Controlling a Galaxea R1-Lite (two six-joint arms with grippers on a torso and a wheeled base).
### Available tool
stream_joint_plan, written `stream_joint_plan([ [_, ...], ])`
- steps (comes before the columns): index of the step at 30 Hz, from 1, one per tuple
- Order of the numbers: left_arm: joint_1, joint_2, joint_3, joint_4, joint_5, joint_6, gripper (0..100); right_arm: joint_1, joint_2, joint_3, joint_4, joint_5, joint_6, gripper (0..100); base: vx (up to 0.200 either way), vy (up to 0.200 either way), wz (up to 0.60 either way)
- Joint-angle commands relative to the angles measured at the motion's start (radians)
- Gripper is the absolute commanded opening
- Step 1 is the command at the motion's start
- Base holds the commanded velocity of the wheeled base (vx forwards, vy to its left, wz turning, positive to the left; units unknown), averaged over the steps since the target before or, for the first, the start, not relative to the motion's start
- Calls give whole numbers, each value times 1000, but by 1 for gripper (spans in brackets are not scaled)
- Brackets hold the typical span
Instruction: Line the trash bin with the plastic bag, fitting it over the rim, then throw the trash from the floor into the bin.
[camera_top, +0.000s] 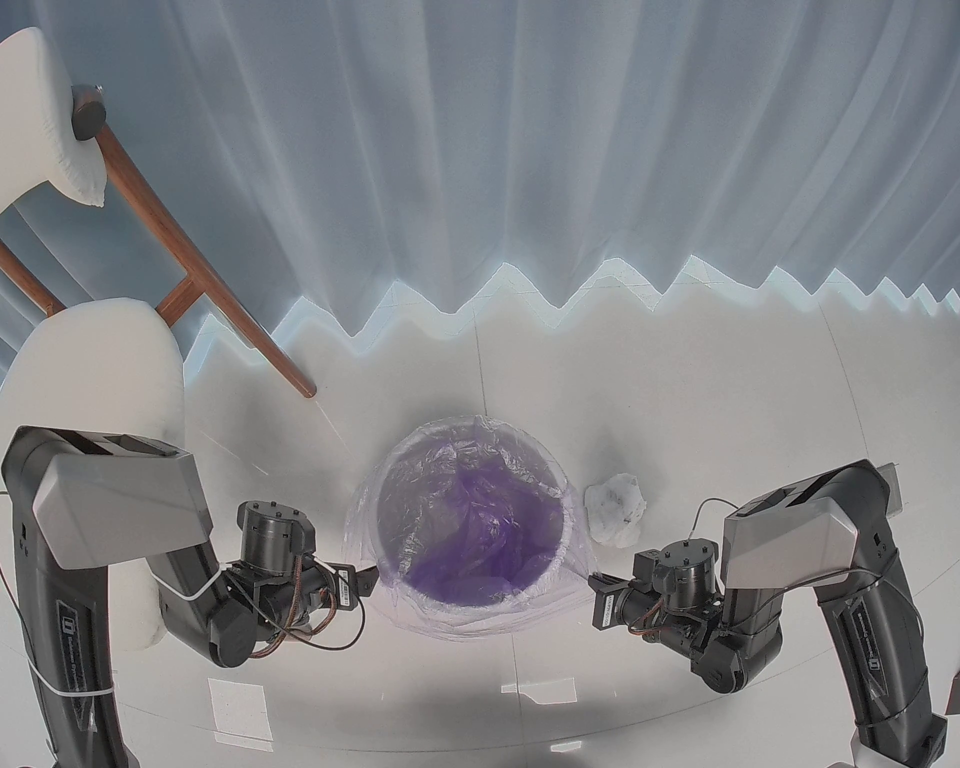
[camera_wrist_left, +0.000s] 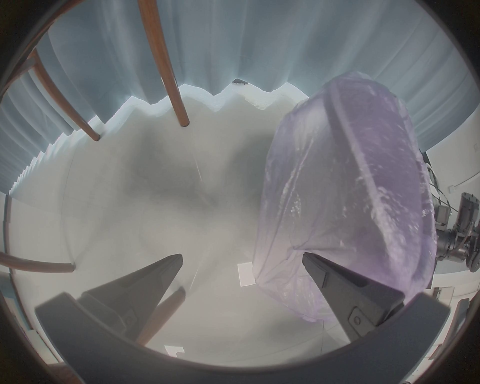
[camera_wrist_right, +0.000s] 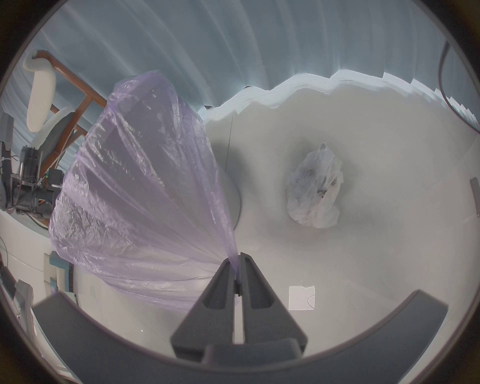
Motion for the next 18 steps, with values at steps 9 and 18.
stream_joint_plan([
  [9,-39,127,-147,-2,-2,-3,0,0,-1,0,-1,0,1,0,0,0,0],
  [18,-38,144,-177,-2,-2,-3,0,0,-1,0,-2,-2,1,0,0,0,0],
])
